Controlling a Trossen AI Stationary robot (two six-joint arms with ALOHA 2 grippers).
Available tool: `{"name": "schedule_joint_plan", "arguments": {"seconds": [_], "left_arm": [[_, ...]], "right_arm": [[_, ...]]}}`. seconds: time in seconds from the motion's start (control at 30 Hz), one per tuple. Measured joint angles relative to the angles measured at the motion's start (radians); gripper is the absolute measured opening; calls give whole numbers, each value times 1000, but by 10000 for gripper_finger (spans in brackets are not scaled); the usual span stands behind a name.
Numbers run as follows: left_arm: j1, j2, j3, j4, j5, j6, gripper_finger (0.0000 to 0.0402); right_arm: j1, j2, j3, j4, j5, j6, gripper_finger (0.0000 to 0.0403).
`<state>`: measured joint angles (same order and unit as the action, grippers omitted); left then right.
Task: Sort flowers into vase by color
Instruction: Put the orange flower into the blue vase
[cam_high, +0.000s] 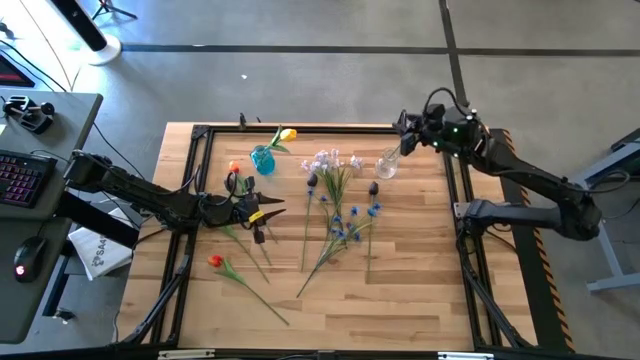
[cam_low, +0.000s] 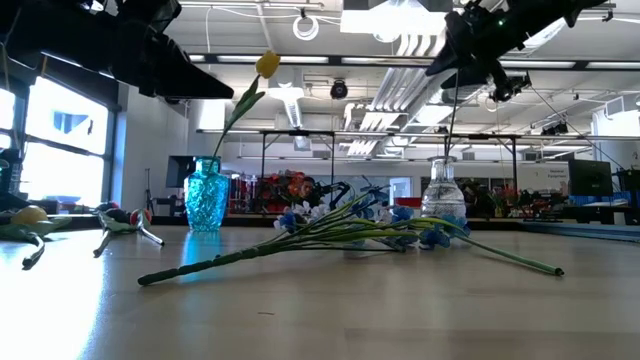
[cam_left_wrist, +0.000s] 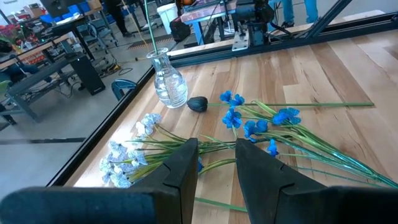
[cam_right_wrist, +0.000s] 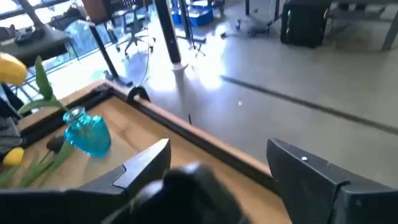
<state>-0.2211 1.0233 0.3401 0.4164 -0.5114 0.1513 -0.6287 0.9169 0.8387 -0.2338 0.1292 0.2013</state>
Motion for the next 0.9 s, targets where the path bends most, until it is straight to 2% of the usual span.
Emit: {"name": "schedule_joint_plan", "arguments": {"seconds": [0.27,0.4,0.63,0.7,0.83,0.9], "left_arm": [[0,0,0,-1,0,0,96],[0,0,0,-1,0,0,96],[0,0,0,-10,0,0,96],[0,0,0,-11,0,-1,96],[0,0,0,-9,0,-1,96],[0,0,0,-9,0,-1,96]], "right_arm": [[-22,0,0,151,-79,-49,301],[-22,-2,0,229,-86,-64,318],[-5,-94,1,320,-69,-90,317],[24,-136,20,288,-130,-107,310],[120,-194,69,238,-388,-76,296],[197,-201,77,234,-471,-48,287]]}}
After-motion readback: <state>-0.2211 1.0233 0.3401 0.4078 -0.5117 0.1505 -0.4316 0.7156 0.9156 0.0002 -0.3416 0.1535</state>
